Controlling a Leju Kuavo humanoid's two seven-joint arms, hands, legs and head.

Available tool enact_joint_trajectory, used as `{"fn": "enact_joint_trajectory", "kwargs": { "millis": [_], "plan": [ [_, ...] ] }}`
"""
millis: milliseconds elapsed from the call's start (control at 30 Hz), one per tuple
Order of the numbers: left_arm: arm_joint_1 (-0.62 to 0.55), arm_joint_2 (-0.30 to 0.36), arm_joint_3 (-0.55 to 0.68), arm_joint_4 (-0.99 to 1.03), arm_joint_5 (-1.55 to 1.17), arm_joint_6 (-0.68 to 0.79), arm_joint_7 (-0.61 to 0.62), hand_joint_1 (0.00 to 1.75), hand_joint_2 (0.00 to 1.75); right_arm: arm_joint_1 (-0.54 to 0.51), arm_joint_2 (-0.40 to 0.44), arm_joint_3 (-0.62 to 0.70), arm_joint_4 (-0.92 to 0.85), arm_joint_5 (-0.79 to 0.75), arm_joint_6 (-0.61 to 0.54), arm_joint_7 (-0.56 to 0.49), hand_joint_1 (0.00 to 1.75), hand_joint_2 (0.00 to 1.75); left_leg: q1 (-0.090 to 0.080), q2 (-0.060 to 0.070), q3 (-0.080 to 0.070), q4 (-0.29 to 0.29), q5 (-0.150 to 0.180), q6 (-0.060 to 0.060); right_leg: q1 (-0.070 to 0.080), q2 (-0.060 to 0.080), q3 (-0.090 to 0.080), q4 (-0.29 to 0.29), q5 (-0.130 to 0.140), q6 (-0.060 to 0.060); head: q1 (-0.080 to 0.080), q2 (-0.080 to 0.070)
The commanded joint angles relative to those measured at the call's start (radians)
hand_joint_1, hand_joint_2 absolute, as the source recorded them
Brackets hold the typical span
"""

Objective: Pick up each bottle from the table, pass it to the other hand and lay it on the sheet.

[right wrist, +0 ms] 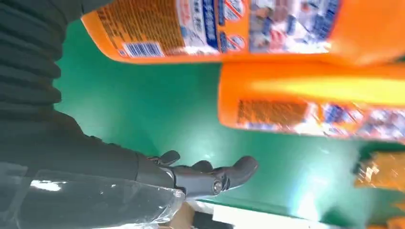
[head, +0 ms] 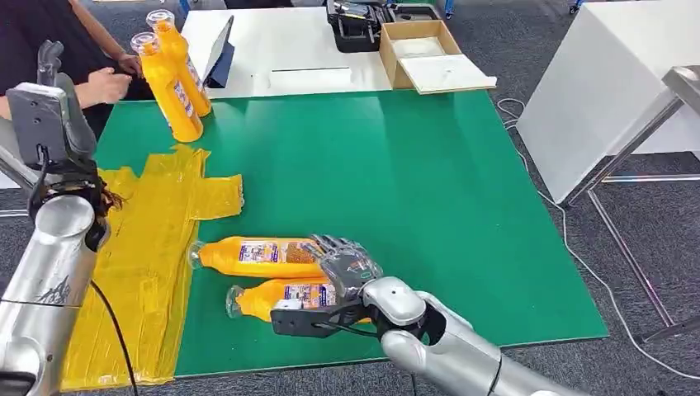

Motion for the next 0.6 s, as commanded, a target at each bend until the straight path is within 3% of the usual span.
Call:
{"fn": "enact_joint_trajectory", "kwargs": {
  "millis": [33, 600],
  "plan": [
    [0.004, 0.028, 0.007, -0.002, 0.009, 0.005, 0.012, 0.00, 0.00, -0.018, -0.031, 0.092, 0.075, 0.066, 0.022, 0.028, 0.00, 1.75, 0.001, 0.003, 0.005, -0.001, -0.002, -0.005, 0.001, 0.001, 0.005, -0.002, -0.001, -0.002, 0.000, 0.000],
    [-0.004, 0.040, 0.000, 0.022, 0.049, 0.023, 0.002, 0.00, 0.00, -0.026, -0.041, 0.154, 0.102, 0.052, 0.063, 0.017, 0.00, 1.75, 0.001, 0.002, 0.004, 0.000, -0.002, -0.005, 0.001, 0.001, 0.004, -0.001, -0.001, -0.002, 0.000, 0.000]
  ]
}}
